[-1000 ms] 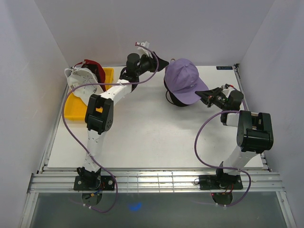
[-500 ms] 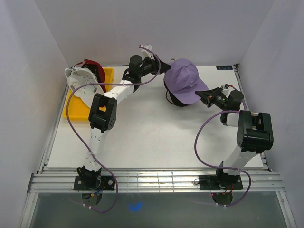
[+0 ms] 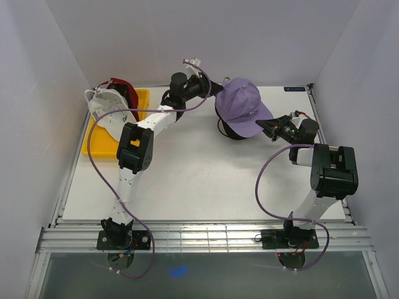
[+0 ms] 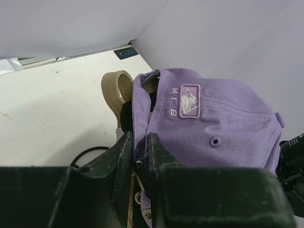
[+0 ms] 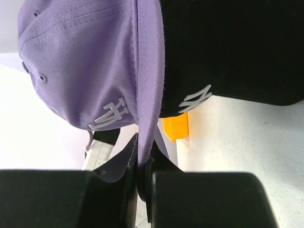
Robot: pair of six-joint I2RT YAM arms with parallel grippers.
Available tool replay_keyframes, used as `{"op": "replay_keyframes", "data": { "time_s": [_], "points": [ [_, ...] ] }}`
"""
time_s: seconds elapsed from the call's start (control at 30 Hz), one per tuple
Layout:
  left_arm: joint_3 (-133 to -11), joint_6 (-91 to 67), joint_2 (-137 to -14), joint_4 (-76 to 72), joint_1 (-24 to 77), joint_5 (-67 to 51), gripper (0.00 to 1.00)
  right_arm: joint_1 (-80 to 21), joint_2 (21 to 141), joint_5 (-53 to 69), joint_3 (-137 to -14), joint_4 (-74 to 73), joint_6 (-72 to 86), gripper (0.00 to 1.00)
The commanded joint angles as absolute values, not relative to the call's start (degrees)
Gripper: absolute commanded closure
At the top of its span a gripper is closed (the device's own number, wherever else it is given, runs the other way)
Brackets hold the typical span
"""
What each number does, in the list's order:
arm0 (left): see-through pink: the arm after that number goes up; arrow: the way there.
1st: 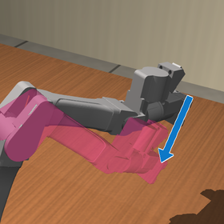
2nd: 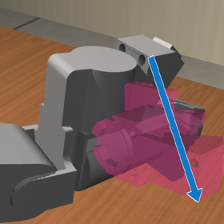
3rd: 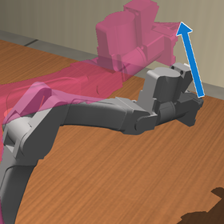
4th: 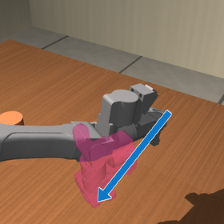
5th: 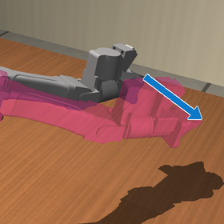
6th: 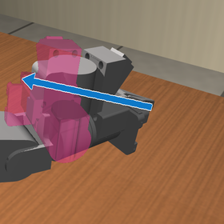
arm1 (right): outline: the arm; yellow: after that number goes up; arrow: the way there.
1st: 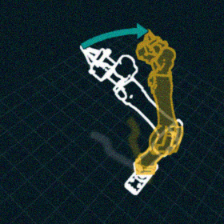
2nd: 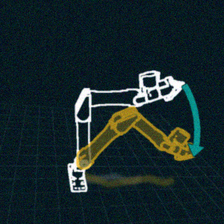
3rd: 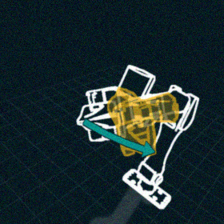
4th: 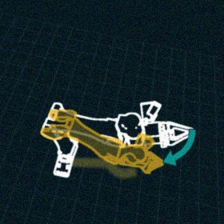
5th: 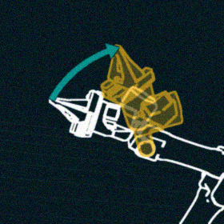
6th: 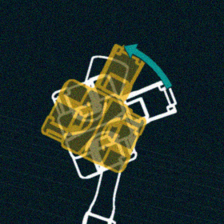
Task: Stack the hats
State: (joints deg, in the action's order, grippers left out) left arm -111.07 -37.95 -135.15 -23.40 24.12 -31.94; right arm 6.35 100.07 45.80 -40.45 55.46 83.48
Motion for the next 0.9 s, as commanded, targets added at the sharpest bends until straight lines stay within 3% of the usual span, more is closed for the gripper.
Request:
{"op": "replay_keyframes", "data": {
  "time_s": [0.0,0.7,0.8,0.87],
  "points": [
    [-110.3,-37.53,-134.12,-19.69,24.43,-30.59,1.0,6.15,102.21,45.27,-39.47,51.86,80.86,0.92],
    [-110.57,-36.48,-134.21,-13.54,24.7,-26.19,1.0,5.98,108.98,39.82,-33.66,48.97,77.18,0.92],
    [-110.39,-36.12,-133.77,-13.27,24.79,-25.84,1.0,5.89,109.25,39.64,-34.19,47.64,76.46,0.83],
    [-110.39,-36.04,-133.77,-13.27,24.79,-25.93,1.0,5.98,109.16,39.64,-34.28,47.64,76.38,0.7]
  ]
}}
